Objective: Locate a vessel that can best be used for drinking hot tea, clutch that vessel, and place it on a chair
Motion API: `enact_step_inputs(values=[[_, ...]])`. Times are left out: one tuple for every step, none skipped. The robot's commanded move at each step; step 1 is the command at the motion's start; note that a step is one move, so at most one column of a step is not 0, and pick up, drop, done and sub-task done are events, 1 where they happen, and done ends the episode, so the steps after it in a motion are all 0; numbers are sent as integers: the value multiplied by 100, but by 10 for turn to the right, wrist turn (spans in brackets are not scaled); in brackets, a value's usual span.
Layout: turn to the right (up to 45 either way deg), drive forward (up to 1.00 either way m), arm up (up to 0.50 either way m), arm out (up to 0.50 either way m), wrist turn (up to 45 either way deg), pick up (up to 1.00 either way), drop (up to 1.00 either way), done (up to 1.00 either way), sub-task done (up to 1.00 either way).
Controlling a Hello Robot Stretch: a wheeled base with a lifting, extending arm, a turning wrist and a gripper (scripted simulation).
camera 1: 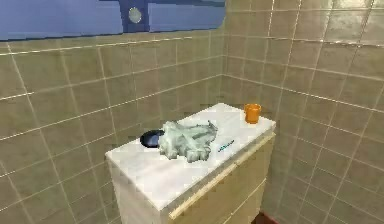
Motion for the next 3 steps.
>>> enact_step_inputs(values=[[450,0,0,0,0,0,0,0,0],[450,0,0,0,0,0,0,0,0],[390,0,0,0,0,0,0,0,0]])
